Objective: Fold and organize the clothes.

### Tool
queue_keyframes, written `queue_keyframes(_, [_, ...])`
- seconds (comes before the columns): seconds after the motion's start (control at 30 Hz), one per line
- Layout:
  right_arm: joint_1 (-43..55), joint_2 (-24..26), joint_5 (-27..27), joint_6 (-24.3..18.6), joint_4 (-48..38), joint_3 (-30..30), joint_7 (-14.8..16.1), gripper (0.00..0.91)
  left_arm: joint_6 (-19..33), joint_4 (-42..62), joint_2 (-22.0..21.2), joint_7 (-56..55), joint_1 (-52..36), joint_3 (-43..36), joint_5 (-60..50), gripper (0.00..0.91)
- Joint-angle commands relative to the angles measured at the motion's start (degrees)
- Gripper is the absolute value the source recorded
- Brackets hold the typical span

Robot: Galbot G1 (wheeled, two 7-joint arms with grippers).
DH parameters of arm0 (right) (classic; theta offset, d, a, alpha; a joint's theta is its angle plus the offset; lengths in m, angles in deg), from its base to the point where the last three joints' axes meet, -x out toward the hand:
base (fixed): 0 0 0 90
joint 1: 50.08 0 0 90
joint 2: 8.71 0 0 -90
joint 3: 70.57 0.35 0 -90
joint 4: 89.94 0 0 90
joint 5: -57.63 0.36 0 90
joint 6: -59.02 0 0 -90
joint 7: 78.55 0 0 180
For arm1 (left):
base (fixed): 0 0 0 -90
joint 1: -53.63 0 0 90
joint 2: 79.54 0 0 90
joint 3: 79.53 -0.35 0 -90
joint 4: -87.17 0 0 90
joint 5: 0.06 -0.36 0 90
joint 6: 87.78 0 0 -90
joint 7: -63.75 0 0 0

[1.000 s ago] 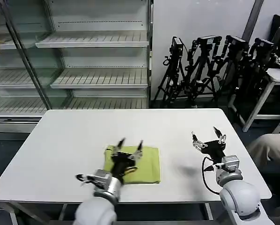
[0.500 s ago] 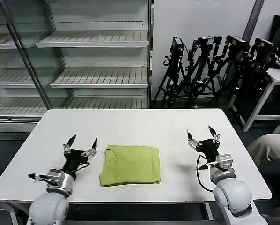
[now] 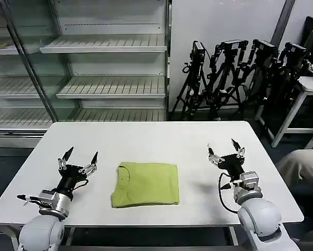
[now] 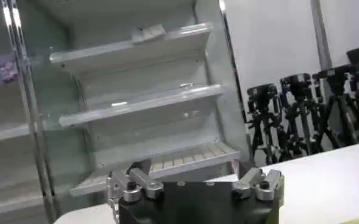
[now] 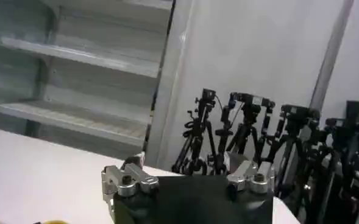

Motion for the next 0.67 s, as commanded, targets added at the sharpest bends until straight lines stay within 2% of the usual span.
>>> queue_keyframes(0.03, [-0.31,1.97,-0.1,0.15,1.02,0.55,-0.28,0.907,5.5,0.94,-0.61,3.01,0.16,1.34,-3.26,0.907])
queue_keyframes(0.2, [-0.42,1.75,-0.27,-1.13,0.39,0.36,-1.47,0.907,4.27,-0.36,-1.69,2.04,0.48,0.48,-3.28,0.907])
queue_keyframes(0.3, [-0.96,0.35,-3.66,-3.22,-0.57,0.46,0.22,0.907,4.94,-0.55,-1.68,2.62,0.84,-0.07,-4.88,0.907])
queue_keyframes(0.37, [-1.62,0.08,-6.95,-3.87,0.66,1.27,3.07,0.907,5.44,-0.54,-1.74,2.41,0.82,-0.6,-6.12,0.907])
queue_keyframes(0.4, [-1.76,0.08,-7.2,-3.81,1.11,1.43,3.56,0.907,5.63,-0.54,-1.86,2.28,0.8,-0.85,-6.41,0.907])
queue_keyframes(0.67, [-2.15,0.33,-6.78,-2.76,0.82,1.79,3.61,0.907,7.71,1.13,-2.57,1.91,-0.33,-2.49,-6.15,0.907])
